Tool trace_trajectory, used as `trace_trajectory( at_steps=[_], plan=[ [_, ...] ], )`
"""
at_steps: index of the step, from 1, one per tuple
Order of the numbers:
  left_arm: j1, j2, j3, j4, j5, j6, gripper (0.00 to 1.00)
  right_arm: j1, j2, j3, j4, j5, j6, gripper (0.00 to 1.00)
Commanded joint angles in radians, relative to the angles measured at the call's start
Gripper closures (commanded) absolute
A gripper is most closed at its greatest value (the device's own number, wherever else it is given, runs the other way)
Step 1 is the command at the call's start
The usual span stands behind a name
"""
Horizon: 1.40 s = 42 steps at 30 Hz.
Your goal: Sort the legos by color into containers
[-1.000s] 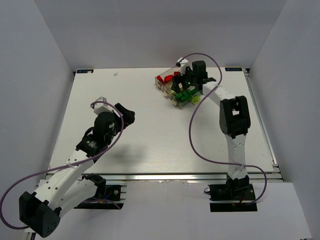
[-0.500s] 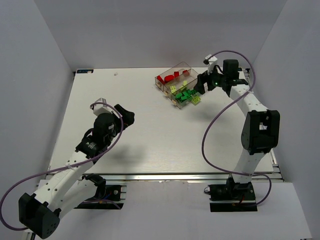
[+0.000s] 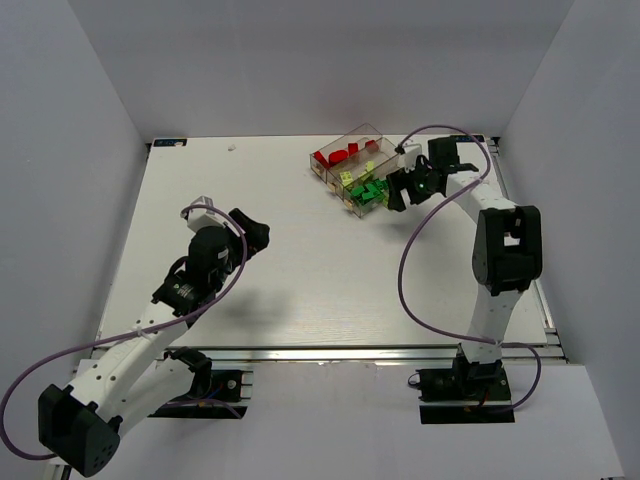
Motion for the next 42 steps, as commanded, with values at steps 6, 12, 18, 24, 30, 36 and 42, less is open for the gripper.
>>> trace_trajectory(
  at_steps=[6,12,18,24,30,36,42],
  plan=[
    [0.002,0.008,0.0,0.013,0.003,-0.01,0.02,0.027,0.094,0.096,0.001,0.062,-0.017,0.11],
    [0.002,0.018,-0.003,0.018,0.005,-0.016,0.02,0.027,0.18,0.19,-0.019,0.078,-0.024,0.11],
    [0.002,0.035,0.003,0.023,0.006,-0.015,0.02,0.033,0.229,0.227,-0.023,0.087,-0.036,0.11],
    [0.002,0.055,0.008,0.033,0.014,-0.011,0.02,0.043,0.241,0.216,-0.011,0.087,-0.045,0.11],
    [0.002,0.067,0.017,0.035,0.017,-0.008,0.02,0.051,0.248,0.201,0.014,0.099,-0.033,0.17],
    [0.002,0.068,0.016,0.033,0.015,-0.01,0.02,0.053,0.251,0.188,0.04,0.114,-0.027,0.3],
    [0.002,0.062,0.014,0.03,0.014,-0.011,0.02,0.053,0.254,0.175,0.044,0.121,-0.022,0.33]
  ],
)
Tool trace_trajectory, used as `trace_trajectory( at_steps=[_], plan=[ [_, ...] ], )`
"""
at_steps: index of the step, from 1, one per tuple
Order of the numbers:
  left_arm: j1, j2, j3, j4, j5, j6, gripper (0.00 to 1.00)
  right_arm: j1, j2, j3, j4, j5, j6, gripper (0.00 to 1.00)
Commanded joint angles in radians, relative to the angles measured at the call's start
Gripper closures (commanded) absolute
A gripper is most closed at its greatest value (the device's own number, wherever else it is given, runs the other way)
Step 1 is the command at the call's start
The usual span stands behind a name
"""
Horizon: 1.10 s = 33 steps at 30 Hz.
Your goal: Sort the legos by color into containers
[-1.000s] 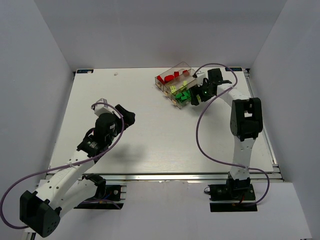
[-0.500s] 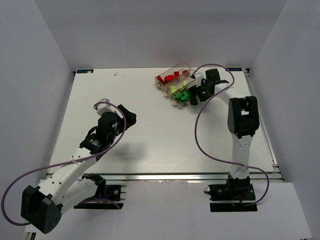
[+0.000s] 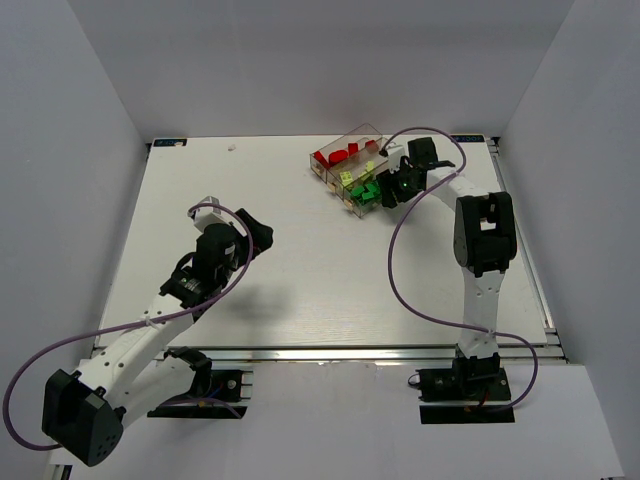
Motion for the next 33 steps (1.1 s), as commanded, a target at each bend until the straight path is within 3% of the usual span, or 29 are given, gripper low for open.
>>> trace_trajectory(
  at_steps=[1,9,17,23,28,33],
  plan=[
    [0.002,-0.011,0.018,0.011,0.006,-0.001,0.02,0.003,0.008,-0.011,0.03,0.011,0.0,0.35],
    [0.002,-0.015,0.014,0.019,0.006,-0.004,0.02,0.001,-0.027,-0.071,0.041,0.007,-0.018,0.46],
    [0.002,-0.042,0.007,0.013,0.003,-0.005,0.02,-0.002,-0.148,-0.186,0.067,-0.009,-0.06,0.76],
    [0.002,-0.068,-0.011,0.016,-0.002,-0.013,0.02,-0.019,-0.351,-0.311,0.07,-0.091,-0.118,0.99],
    [0.002,-0.057,-0.011,0.031,0.012,-0.008,0.02,-0.02,-0.477,-0.348,0.147,-0.171,-0.087,1.0],
    [0.002,-0.05,-0.005,0.036,0.023,-0.004,0.02,-0.01,-0.411,-0.232,0.252,-0.219,0.064,1.0]
  ],
)
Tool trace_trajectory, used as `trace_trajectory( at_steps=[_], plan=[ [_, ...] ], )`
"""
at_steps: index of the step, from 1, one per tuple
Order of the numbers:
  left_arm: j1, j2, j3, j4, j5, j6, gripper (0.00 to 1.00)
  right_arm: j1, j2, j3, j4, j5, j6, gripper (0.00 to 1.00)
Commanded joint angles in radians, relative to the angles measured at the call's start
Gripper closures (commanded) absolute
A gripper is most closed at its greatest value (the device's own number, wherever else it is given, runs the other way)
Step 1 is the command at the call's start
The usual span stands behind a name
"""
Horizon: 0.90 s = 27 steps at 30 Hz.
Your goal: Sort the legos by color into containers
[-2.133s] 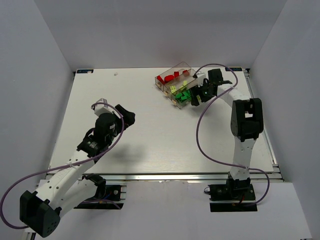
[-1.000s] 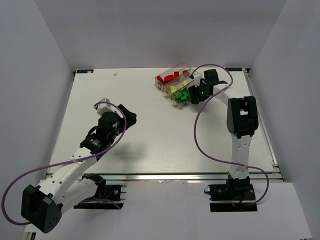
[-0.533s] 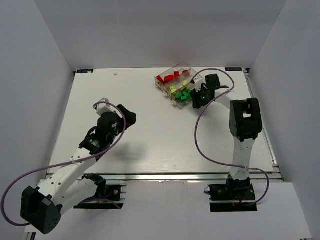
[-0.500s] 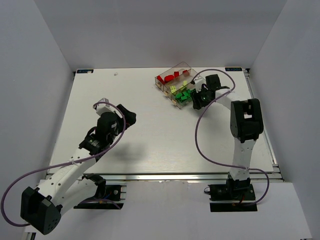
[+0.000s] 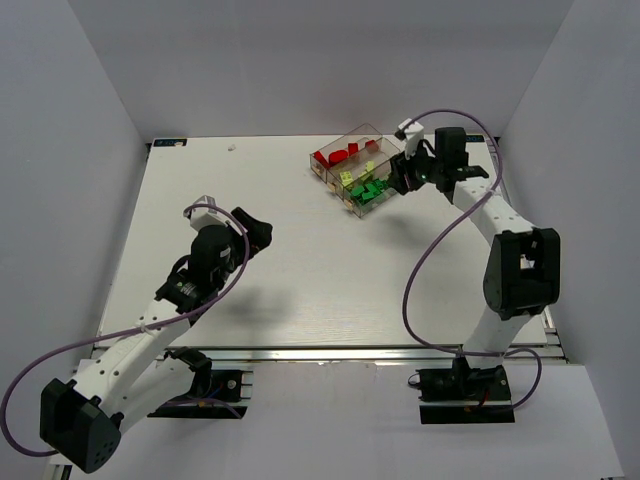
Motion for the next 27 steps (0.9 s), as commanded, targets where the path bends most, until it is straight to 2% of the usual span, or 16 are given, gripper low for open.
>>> trace_trajectory(
  at_steps=[1,10,16,19,22,24,27],
  plan=[
    [0.002,-0.005,-0.001,0.01,0.017,0.005,0.02,0.011,0.066,0.096,0.108,-0.065,0.129,1.0],
    [0.002,-0.066,-0.021,-0.022,-0.001,-0.018,0.02,0.048,0.302,0.338,0.189,-0.043,0.263,0.98],
    [0.002,-0.065,-0.021,-0.031,-0.006,-0.022,0.02,0.069,0.393,0.394,0.244,-0.033,0.255,0.92],
    [0.002,-0.053,-0.019,-0.03,-0.005,-0.022,0.02,0.081,0.416,0.397,0.261,-0.022,0.238,0.84],
    [0.002,-0.039,-0.016,-0.025,-0.002,-0.02,0.02,0.087,0.45,0.418,0.268,-0.005,0.229,0.7],
    [0.002,-0.037,-0.014,-0.027,0.0,-0.018,0.02,0.092,0.47,0.429,0.275,0.001,0.217,0.64],
    [0.002,-0.04,-0.013,-0.034,-0.001,-0.02,0.02,0.1,0.486,0.432,0.289,0.01,0.202,0.59]
  ],
)
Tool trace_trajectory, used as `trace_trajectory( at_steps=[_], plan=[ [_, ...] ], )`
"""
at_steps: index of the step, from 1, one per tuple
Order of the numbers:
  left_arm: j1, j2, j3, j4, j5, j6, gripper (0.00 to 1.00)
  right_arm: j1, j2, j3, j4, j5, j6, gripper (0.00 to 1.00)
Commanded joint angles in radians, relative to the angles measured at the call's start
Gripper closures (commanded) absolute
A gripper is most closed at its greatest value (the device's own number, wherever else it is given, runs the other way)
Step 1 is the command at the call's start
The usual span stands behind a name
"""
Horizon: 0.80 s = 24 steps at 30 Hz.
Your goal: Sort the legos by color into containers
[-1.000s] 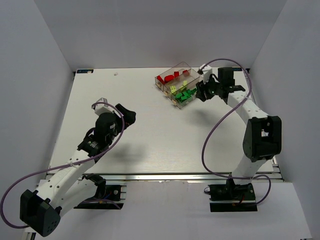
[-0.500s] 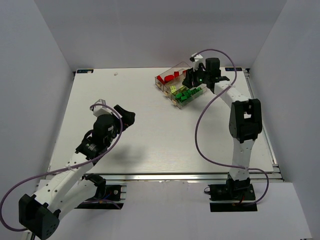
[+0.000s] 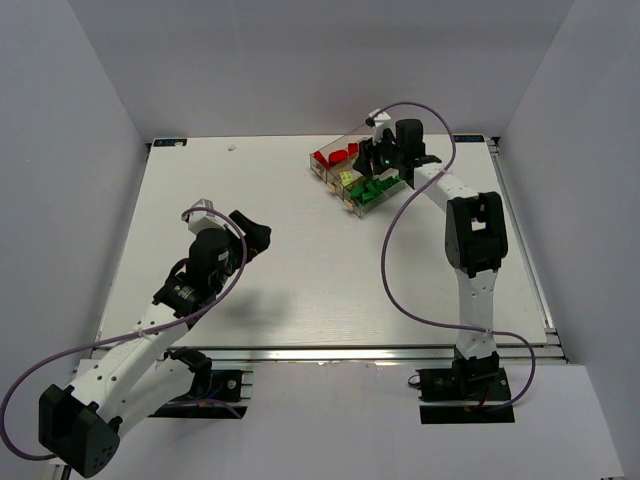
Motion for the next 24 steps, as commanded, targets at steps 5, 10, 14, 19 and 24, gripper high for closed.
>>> trace_trajectory(
  at_steps=[5,10,14,19,24],
  plan=[
    [0.002,-0.013,0.006,-0.024,-0.012,-0.006,0.02,0.016,0.051,0.064,0.073,0.041,-0.039,0.52],
    [0.002,-0.016,0.009,-0.033,-0.016,-0.006,0.02,0.019,0.059,0.07,0.082,0.044,-0.058,0.19],
    [0.002,-0.019,0.009,-0.035,-0.013,-0.007,0.02,0.018,0.027,0.066,0.069,0.029,-0.063,0.11],
    [0.002,-0.028,0.006,-0.036,-0.01,-0.01,0.02,0.007,-0.129,0.007,0.038,-0.005,-0.029,0.11],
    [0.002,-0.045,0.005,-0.021,-0.012,0.013,0.02,-0.008,-0.335,-0.112,-0.101,-0.011,-0.032,0.11]
  ],
)
